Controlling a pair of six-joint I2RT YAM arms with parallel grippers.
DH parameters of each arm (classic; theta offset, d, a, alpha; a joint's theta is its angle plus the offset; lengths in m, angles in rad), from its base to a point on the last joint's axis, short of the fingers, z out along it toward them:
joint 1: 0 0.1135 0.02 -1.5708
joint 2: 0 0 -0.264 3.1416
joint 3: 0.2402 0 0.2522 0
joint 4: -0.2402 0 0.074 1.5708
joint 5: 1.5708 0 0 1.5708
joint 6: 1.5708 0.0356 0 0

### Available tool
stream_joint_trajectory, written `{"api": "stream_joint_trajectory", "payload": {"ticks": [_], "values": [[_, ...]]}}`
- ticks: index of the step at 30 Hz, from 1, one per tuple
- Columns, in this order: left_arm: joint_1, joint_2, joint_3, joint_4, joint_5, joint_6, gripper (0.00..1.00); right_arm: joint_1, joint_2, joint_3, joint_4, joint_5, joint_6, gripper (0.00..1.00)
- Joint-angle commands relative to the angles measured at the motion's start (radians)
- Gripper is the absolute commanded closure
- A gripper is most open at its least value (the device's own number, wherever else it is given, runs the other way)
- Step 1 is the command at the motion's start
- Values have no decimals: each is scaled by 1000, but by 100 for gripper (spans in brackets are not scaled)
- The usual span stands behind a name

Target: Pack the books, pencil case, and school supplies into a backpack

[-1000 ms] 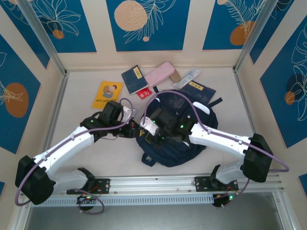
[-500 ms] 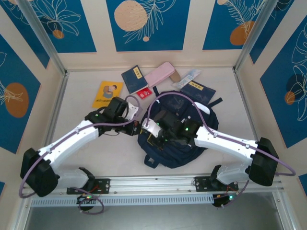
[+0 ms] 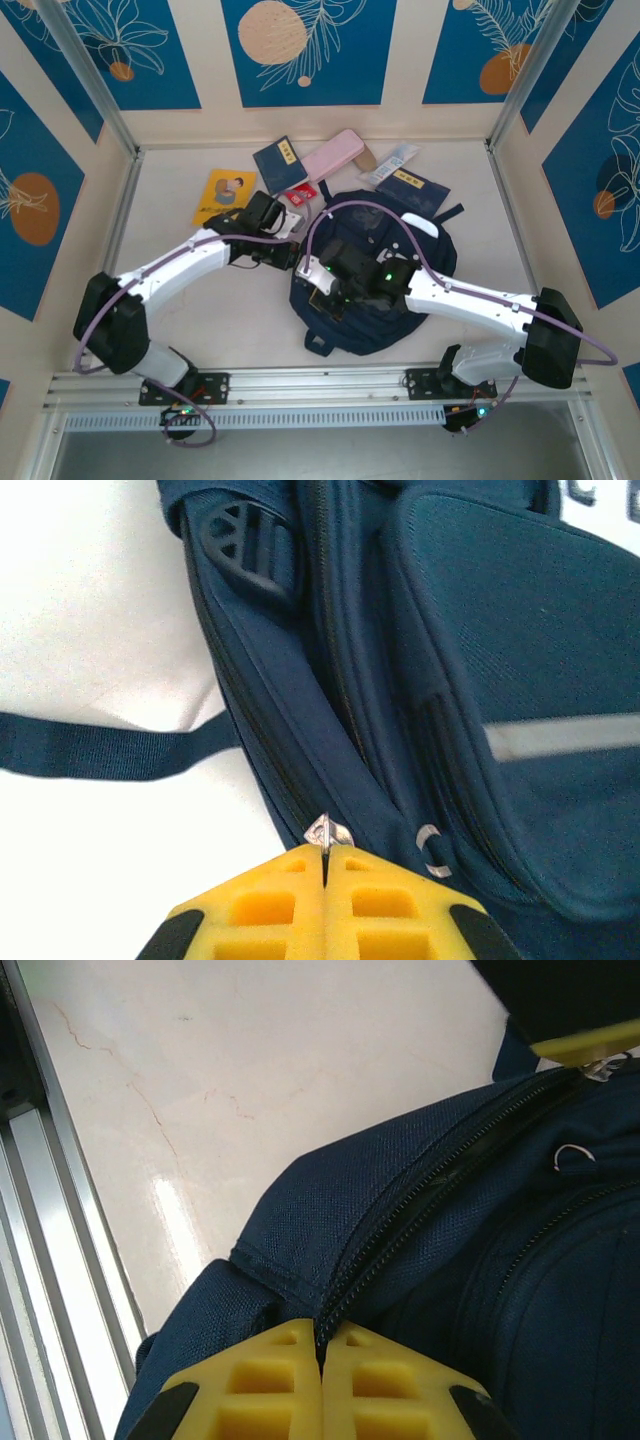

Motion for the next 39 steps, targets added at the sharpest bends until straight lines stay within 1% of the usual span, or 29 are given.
{"api": "stream_joint_trajectory", "payload": {"ticks": [1,5,6,11,14,16,17,18,19,20,21,22,27,32,35,37,39], "values": [[26,69,63,113,-26,-22,100,13,-44,-27,46,-7,25,100],[49,170,150,154,-10,-62,100,10,-58,-51,93,-6,20,100],[58,198,176,168,5,-78,100,10,-56,-53,98,-12,15,100],[86,322,319,183,13,-120,100,9,-67,-77,151,-51,16,100],[93,353,375,183,38,-154,100,-1,-63,-74,162,-55,29,100],[94,341,387,178,58,-166,100,-17,-56,-71,170,-54,43,100],[95,328,384,175,58,-169,97,-29,-53,-69,176,-50,55,100],[100,308,374,170,59,-175,91,-42,-49,-67,186,-50,75,100],[107,284,361,160,52,-187,80,-59,-44,-65,199,-56,96,100],[116,262,348,151,52,-200,73,-70,-39,-65,215,-62,113,100],[127,235,331,141,57,-209,66,-79,-32,-61,233,-67,127,100],[137,206,315,129,58,-215,61,-88,-23,-57,249,-69,140,100],[177,48,239,60,-36,-230,45,-111,52,-21,313,-102,213,100],[209,-78,196,-25,-84,-230,38,-107,121,29,345,-129,244,100],[215,-132,182,-91,-163,-211,34,-101,156,48,346,-133,260,100],[220,-166,159,-99,-199,-206,31,-101,179,67,327,-135,276,85],[224,-177,149,-111,-222,-203,31,-101,184,86,301,-138,274,65]]}}
